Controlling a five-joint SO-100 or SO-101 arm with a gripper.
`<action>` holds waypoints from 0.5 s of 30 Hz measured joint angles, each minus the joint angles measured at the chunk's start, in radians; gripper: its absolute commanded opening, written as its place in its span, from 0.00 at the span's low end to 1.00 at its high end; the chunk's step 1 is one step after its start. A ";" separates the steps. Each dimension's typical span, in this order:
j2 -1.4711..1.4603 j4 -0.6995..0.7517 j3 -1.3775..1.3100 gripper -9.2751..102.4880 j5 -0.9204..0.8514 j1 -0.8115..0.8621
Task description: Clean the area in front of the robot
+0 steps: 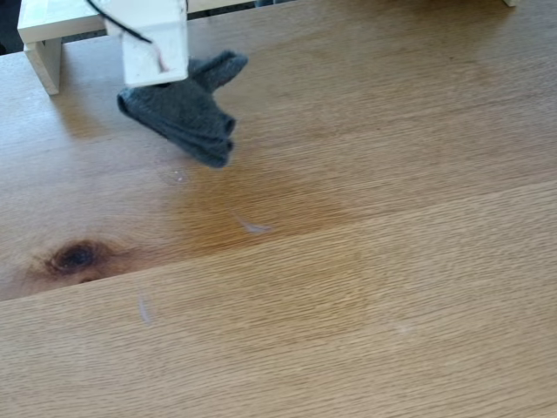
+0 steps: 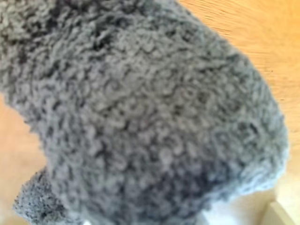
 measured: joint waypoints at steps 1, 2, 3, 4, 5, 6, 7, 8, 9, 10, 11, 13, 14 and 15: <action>-0.003 -0.063 0.038 0.08 0.008 0.012; -0.003 -0.124 0.074 0.08 0.015 0.020; -0.006 -0.184 0.109 0.08 0.021 0.026; -0.017 -0.244 0.143 0.08 0.026 0.028; -0.031 -0.301 0.173 0.08 0.029 0.029; -0.048 -0.359 0.206 0.08 0.032 0.029; -0.061 -0.405 0.232 0.08 0.035 0.026; -0.078 -0.442 0.253 0.08 0.041 0.018; -0.091 -0.477 0.275 0.08 0.046 0.006; -0.103 -0.506 0.291 0.08 0.051 -0.011; -0.118 -0.534 0.301 0.08 0.057 -0.029; -0.153 -0.589 0.307 0.08 0.064 -0.064; -0.176 -0.623 0.308 0.08 0.063 -0.078; -0.204 -0.666 0.308 0.08 0.060 -0.091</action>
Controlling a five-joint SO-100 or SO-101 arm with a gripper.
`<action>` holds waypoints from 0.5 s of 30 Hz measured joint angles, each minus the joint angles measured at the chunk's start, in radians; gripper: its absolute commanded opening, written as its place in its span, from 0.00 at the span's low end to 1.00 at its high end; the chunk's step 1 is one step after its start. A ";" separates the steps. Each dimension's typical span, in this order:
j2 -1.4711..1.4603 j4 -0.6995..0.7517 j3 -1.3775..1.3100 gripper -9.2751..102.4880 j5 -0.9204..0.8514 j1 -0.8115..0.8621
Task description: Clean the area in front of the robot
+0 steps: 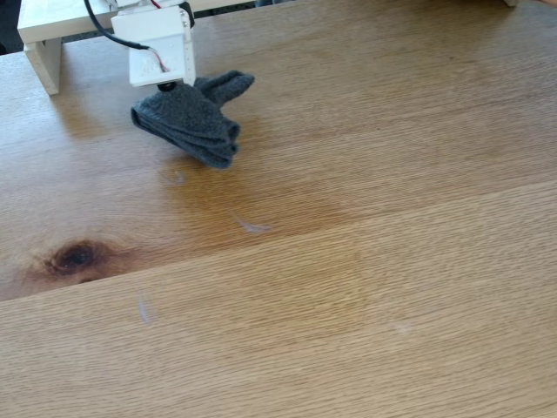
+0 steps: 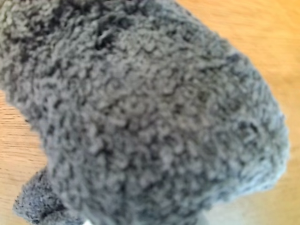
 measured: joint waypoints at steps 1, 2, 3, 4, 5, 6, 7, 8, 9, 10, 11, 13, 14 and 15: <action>-0.035 -0.052 0.000 0.08 -0.006 -0.009; -0.071 -0.109 0.000 0.08 -0.017 -0.014; -0.112 -0.169 0.000 0.08 -0.034 -0.014; -0.156 -0.225 0.000 0.08 -0.054 -0.014; -0.201 -0.267 -0.006 0.08 -0.074 -0.014; -0.247 -0.290 -0.020 0.08 -0.092 -0.008; -0.293 -0.299 -0.041 0.08 -0.107 0.002; -0.334 -0.299 -0.067 0.08 -0.118 0.014; -0.376 -0.295 -0.098 0.08 -0.127 0.031; -0.413 -0.282 -0.135 0.08 -0.133 0.048; -0.446 -0.267 -0.176 0.08 -0.143 0.067; -0.514 -0.232 -0.261 0.08 -0.164 0.109; -0.546 -0.215 -0.301 0.08 -0.175 0.130; -0.574 -0.196 -0.337 0.08 -0.186 0.149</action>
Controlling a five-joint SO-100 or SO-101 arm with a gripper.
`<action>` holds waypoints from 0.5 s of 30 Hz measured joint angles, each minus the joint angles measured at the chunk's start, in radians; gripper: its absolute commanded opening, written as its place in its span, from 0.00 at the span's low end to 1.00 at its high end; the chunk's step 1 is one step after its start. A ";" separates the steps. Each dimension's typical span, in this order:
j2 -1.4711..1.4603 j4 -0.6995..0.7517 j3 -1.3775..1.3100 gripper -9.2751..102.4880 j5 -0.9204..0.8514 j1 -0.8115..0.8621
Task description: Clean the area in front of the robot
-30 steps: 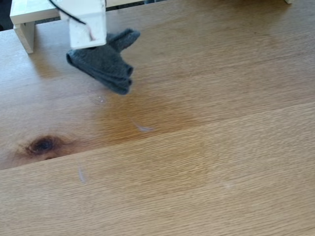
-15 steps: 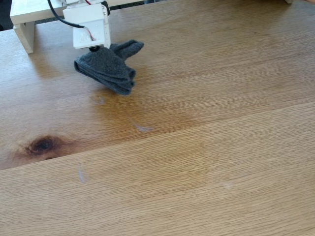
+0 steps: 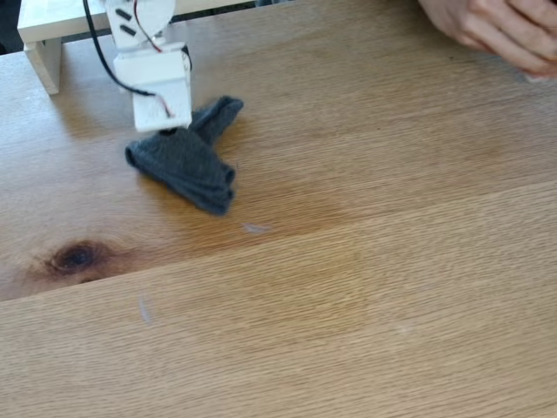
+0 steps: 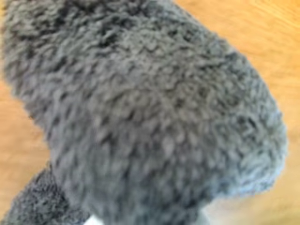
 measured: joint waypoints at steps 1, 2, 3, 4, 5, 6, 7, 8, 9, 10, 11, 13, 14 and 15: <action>-0.021 0.020 -0.028 0.08 -0.011 0.018; -0.037 0.040 -0.048 0.08 -0.021 0.037; -0.051 0.060 -0.063 0.08 -0.034 0.054; -0.063 0.078 -0.075 0.08 -0.046 0.071; -0.071 0.097 -0.087 0.08 -0.061 0.086; -0.072 0.114 -0.098 0.08 -0.075 0.101; -0.075 0.133 -0.114 0.08 -0.089 0.117; -0.083 0.147 -0.140 0.08 -0.103 0.144; -0.092 0.161 -0.175 0.08 -0.112 0.181; -0.092 0.173 -0.207 0.08 -0.124 0.222; -0.092 0.181 -0.232 0.08 -0.135 0.258; -0.092 0.210 -0.273 0.08 -0.155 0.330; -0.092 0.233 -0.287 0.08 -0.161 0.359; -0.086 0.259 -0.299 0.08 -0.167 0.383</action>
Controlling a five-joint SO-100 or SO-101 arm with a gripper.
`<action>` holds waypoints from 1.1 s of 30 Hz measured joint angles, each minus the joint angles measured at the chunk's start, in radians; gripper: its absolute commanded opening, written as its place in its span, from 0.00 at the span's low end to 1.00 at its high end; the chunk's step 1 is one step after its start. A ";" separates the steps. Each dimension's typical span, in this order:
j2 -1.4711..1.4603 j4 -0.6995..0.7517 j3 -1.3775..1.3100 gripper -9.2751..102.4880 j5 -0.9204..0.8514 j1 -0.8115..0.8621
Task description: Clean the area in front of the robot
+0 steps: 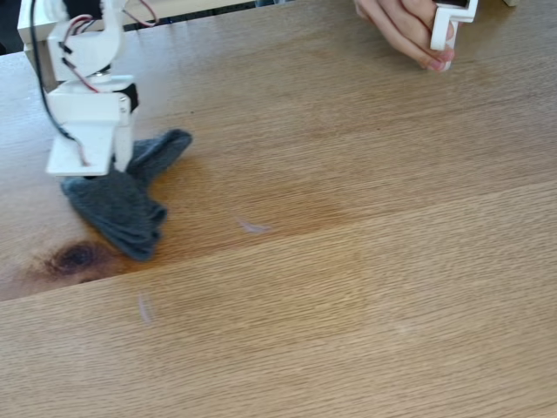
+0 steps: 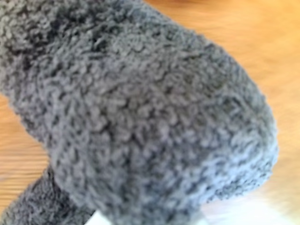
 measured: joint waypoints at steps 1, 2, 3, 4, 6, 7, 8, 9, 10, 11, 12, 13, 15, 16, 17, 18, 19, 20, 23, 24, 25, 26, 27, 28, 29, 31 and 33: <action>0.008 0.028 -0.009 0.08 -0.003 0.017; 0.018 0.069 -0.018 0.08 -0.006 0.029; 0.031 0.110 -0.025 0.08 -0.005 0.035; 0.048 0.153 -0.031 0.08 -0.006 0.035; 0.083 0.236 -0.037 0.08 0.011 0.021; 0.101 0.272 -0.037 0.08 0.025 0.009; 0.117 0.307 -0.035 0.08 0.040 -0.011; 0.132 0.336 -0.035 0.08 0.060 -0.038; 0.144 0.357 -0.035 0.08 0.083 -0.071; 0.152 0.368 -0.034 0.08 0.095 -0.107; 0.156 0.373 -0.034 0.08 0.110 -0.150; 0.156 0.373 -0.034 0.08 0.124 -0.195; 0.156 0.367 -0.034 0.08 0.152 -0.291; 0.156 0.360 -0.034 0.08 0.161 -0.334; 0.156 0.348 -0.034 0.08 0.172 -0.379; 0.156 0.334 -0.034 0.08 0.183 -0.422; 0.156 0.316 -0.034 0.08 0.192 -0.459; 0.156 0.295 -0.034 0.08 0.196 -0.491; 0.135 0.215 -0.034 0.08 0.198 -0.532; 0.110 0.178 -0.034 0.08 0.196 -0.532; 0.084 0.140 -0.034 0.08 0.190 -0.529; 0.057 0.101 -0.034 0.08 0.184 -0.522; 0.035 0.063 -0.034 0.08 0.181 -0.511; 0.015 0.031 -0.032 0.08 0.169 -0.495; -0.002 0.002 -0.031 0.08 0.152 -0.477; -0.014 -0.028 -0.031 0.08 0.121 -0.443; -0.015 -0.046 -0.034 0.08 0.083 -0.383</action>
